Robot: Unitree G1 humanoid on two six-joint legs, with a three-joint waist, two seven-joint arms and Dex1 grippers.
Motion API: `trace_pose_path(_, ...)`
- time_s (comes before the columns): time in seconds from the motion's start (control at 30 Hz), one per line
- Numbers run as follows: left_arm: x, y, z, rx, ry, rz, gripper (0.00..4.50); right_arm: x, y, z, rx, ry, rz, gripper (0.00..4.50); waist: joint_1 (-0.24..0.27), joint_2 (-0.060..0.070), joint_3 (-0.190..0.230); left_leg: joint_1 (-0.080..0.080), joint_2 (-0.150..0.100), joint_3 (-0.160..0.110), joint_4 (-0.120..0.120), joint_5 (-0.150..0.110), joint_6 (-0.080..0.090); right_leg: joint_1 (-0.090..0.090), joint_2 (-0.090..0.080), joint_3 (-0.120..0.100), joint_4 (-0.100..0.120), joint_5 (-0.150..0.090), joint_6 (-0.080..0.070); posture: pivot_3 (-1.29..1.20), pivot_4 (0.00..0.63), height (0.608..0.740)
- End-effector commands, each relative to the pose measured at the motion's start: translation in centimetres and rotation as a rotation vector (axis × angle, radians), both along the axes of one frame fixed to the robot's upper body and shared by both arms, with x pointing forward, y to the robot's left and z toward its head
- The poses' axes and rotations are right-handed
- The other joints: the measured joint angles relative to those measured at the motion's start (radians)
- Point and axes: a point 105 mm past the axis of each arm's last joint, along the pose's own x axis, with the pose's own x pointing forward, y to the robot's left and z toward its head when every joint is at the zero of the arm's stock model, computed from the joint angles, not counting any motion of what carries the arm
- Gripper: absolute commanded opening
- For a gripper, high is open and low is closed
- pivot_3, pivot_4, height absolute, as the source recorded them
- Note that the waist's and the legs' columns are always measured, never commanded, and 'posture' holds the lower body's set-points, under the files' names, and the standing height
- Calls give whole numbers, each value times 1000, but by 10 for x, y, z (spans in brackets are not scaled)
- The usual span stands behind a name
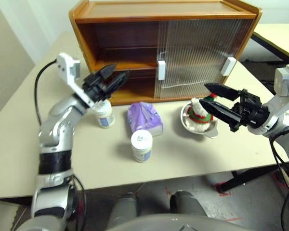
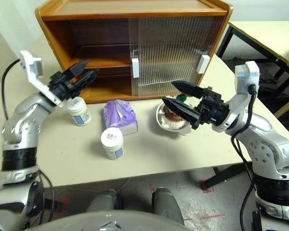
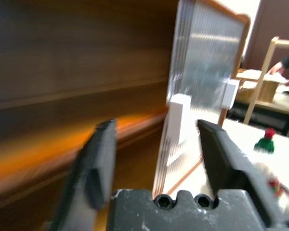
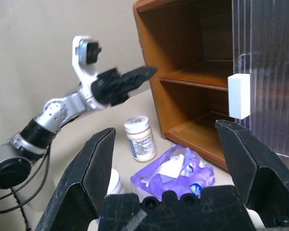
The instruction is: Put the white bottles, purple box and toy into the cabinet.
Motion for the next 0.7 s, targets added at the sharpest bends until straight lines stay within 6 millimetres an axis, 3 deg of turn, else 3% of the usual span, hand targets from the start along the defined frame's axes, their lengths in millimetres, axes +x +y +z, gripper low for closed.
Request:
trace_pose_path(0.03, -15, 10, -4, 36, -16, -21, 4461, 2, 2, -1, -9, -6, 13, 4500, 6, 0, 0, 0, 0, 0, 0, 0, 0, 0, 0, 0, 0, 0, 0, 38, 0, 740)
trace_pose_path(0.23, -33, 35, -18, 86, -18, -14, 4461, 6, 5, -2, -7, -3, 32, 4500, 36, 1, 1, 0, 2, 1, 0, 0, -1, -2, -1, 0, -1, -2, -6, 61, 0, 740)
trace_pose_path(0.3, -37, 41, -22, 95, -17, -13, 4461, 7, 5, -2, -7, -2, 37, 4500, 46, 1, 1, -1, 3, 1, -1, 0, -1, -3, -3, -1, -1, -8, -18, 65, 0, 740)
trace_pose_path(0.7, -44, 61, -72, 108, 86, 28, 4461, 7, 6, 1, -11, -7, 43, 4500, 52, 2, 1, -3, 8, 4, -2, -1, -2, -7, -4, -1, -1, -7, -21, 51, 0, 740)
